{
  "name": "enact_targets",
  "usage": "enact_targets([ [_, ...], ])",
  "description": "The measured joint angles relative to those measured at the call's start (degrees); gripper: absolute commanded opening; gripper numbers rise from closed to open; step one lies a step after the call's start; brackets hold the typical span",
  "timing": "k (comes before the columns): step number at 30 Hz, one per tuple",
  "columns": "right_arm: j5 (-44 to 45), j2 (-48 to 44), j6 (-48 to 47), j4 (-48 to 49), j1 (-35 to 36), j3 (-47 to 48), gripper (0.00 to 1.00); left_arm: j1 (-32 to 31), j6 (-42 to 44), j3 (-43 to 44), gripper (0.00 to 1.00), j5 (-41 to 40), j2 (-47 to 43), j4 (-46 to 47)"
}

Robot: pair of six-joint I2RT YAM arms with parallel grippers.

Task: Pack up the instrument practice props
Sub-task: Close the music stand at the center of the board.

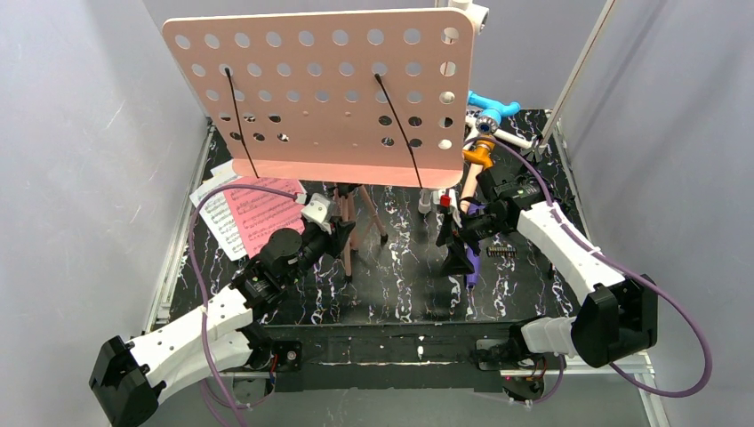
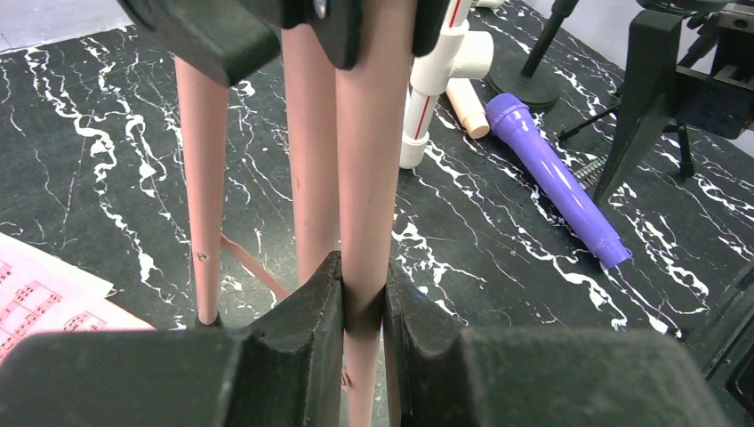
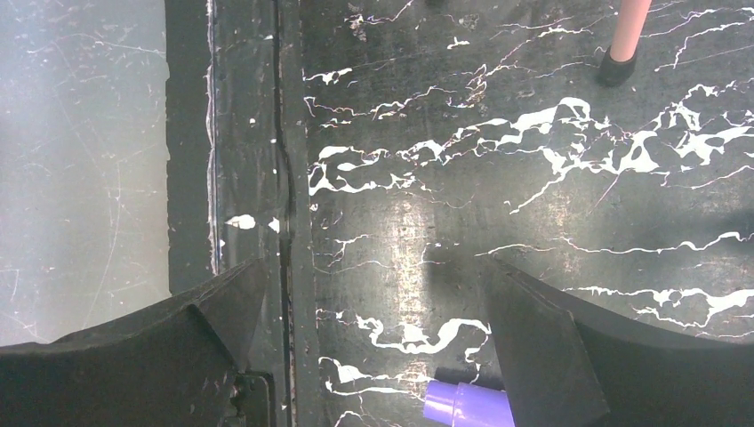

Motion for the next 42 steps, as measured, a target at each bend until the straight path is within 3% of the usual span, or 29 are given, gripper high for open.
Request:
enact_targets([
  [21,1.6,-10.3,-4.2,1.4,-5.0,-6.3,1.0,-0.7,-5.5,0.2,0.0,7.5,-0.2,-0.9],
  [42,-7.5,-9.5,-11.5,-6.1,-5.9,-2.0,1.0,-7.6,-6.4,2.6,0.0,8.0,3.7,-0.6],
])
